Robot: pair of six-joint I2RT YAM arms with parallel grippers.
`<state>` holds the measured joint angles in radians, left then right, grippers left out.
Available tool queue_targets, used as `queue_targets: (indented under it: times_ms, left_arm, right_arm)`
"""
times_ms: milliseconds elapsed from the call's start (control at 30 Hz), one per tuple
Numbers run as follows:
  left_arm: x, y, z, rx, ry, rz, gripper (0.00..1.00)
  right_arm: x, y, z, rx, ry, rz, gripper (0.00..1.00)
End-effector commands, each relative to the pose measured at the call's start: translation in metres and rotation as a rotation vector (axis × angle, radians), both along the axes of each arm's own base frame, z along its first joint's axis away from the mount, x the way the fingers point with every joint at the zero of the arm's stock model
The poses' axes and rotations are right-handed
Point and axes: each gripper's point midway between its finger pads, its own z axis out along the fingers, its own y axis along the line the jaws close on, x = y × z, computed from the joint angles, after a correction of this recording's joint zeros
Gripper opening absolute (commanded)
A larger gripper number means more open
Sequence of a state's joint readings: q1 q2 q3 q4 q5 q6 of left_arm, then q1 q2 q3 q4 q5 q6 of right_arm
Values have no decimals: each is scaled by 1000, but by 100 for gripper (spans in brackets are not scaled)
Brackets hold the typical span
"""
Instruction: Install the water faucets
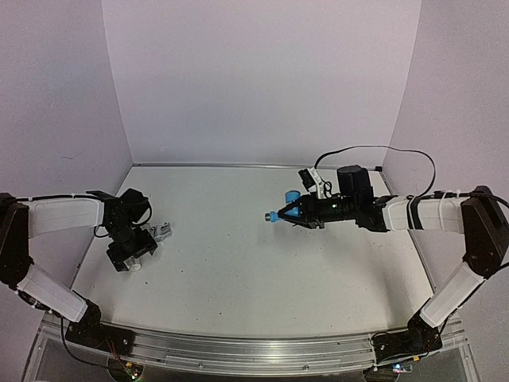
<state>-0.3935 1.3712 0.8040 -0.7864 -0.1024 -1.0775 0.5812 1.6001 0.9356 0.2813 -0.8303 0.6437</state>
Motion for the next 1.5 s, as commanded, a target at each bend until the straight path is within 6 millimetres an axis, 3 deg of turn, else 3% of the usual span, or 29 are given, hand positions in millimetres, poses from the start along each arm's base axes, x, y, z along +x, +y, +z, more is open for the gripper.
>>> queue_targets:
  times_ms: [0, 233, 733, 833, 1033, 1167, 1200, 1300, 1400, 1467]
  left_arm:
    - [-8, 15, -8, 96, 84, 120, 87]
    - [4, 18, -6, 131, 63, 162, 79]
    - [6, 23, -34, 192, 103, 137, 70]
    - [8, 24, -40, 202, 96, 130, 64]
    - [18, 16, -35, 177, 52, 75, 33]
    - [38, -21, -19, 14, -51, -73, 12]
    - [43, -47, -8, -126, -108, -144, 5]
    - [65, -111, 41, -473, -382, -318, 1]
    - [66, -161, 102, -783, -631, -494, 0]
    - [60, -194, 131, -916, -719, -651, 0]
  right_arm:
    - [-7, -3, 21, 41, -84, 10, 0]
    - [-12, -7, 20, 41, -88, 5, 0]
    - [-14, -8, 27, 66, -94, -3, 0]
    - [-14, -9, 28, 69, -97, -8, 0]
    - [-17, -12, 32, 75, -105, -15, 0]
    - [-18, -14, 35, 73, -120, -23, 0]
    - [-18, -15, 35, 68, -126, -29, 0]
    - [-18, -17, 37, 66, -131, -38, 0]
    - [-19, -18, 37, 63, -128, -43, 0]
    - [-19, -20, 38, 57, -135, -47, 0]
